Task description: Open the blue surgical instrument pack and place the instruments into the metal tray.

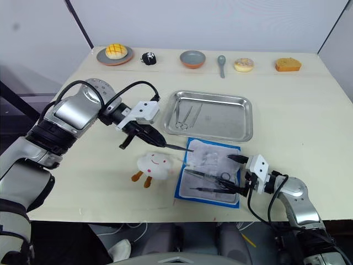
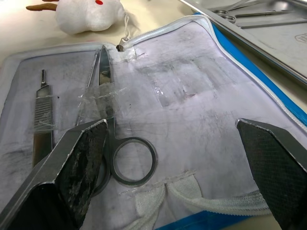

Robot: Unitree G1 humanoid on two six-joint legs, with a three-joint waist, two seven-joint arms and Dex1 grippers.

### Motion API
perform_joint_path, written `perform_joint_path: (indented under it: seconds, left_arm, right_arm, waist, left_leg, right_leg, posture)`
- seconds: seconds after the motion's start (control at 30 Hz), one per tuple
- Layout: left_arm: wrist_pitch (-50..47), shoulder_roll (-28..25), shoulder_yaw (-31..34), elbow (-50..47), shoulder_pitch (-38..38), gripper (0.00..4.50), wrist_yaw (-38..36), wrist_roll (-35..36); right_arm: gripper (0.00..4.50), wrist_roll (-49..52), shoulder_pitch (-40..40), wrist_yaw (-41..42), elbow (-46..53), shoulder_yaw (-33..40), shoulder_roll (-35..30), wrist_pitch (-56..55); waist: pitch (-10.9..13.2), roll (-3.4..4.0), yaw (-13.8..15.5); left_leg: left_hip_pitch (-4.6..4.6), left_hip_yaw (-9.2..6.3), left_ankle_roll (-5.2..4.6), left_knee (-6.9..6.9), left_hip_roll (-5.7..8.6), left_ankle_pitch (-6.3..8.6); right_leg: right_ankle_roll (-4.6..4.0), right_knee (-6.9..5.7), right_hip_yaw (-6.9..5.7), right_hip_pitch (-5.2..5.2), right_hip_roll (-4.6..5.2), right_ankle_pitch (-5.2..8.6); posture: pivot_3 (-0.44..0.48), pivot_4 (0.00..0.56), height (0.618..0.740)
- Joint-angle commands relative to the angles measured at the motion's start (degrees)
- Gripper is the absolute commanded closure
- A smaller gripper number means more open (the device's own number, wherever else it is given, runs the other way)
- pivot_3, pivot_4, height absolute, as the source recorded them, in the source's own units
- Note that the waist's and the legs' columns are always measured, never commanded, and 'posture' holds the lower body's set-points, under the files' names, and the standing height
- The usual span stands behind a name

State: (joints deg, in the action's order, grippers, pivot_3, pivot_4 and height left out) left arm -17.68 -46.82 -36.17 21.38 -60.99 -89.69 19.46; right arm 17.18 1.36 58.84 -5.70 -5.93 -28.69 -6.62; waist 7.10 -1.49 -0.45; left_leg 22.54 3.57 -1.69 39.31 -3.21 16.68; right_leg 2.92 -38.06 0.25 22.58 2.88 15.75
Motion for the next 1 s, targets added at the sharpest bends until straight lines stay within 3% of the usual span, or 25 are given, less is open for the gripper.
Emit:
perform_joint_path:
  seconds: [0.03, 0.37, 0.7, 1.0]
  left_arm:
    - [-4.81, 4.72, 8.61, 3.03, -2.20, 4.38, 3.55, 1.34]
    - [-14.29, 19.77, 22.91, 0.93, 1.03, 4.38, 30.48, 0.09]
    - [-21.37, 34.07, 27.73, -5.06, 6.80, 4.38, 59.16, -6.14]
    - [-21.70, 42.82, 26.96, -0.45, 8.79, 4.38, 73.05, -12.44]
  right_arm:
    - [0.00, -2.41, -1.31, -0.18, -3.97, -1.74, 0.03, 1.96]
    - [0.00, -2.18, -1.77, 0.23, -3.45, -1.55, -0.48, 2.15]
    - [0.00, -2.04, -2.70, 0.48, -2.82, -1.39, -0.68, 2.40]
    - [0.00, -2.08, -2.86, 0.41, -2.45, -1.38, -0.79, 2.57]
  waist:
    - [0.02, -0.04, -0.13]
    - [0.03, -0.04, -0.17]
    - [0.02, -0.05, 0.11]
    - [0.02, -0.04, 0.19]
  left_leg:
    - [0.01, -0.01, 0.00, 0.01, 0.00, 0.00]
    - [0.04, -0.02, 0.02, 0.00, 0.01, -0.01]
    - [0.05, -0.03, 0.20, 0.00, 0.06, -0.11]
    - [0.05, -0.01, 0.24, -0.01, 0.08, -0.13]
  right_leg:
    - [0.00, 0.00, 0.02, 0.01, 0.00, 0.00]
    - [0.01, 0.00, 0.09, 0.05, 0.00, -0.01]
    - [0.03, 0.00, 0.25, 0.03, -0.01, -0.02]
    - [0.03, 0.02, 0.28, 0.03, -0.02, -0.03]
  posture:
    - [0.000, 0.150, 0.732]
    - [0.000, 0.150, 0.732]
    - [0.000, 0.150, 0.732]
    - [0.000, 0.150, 0.732]
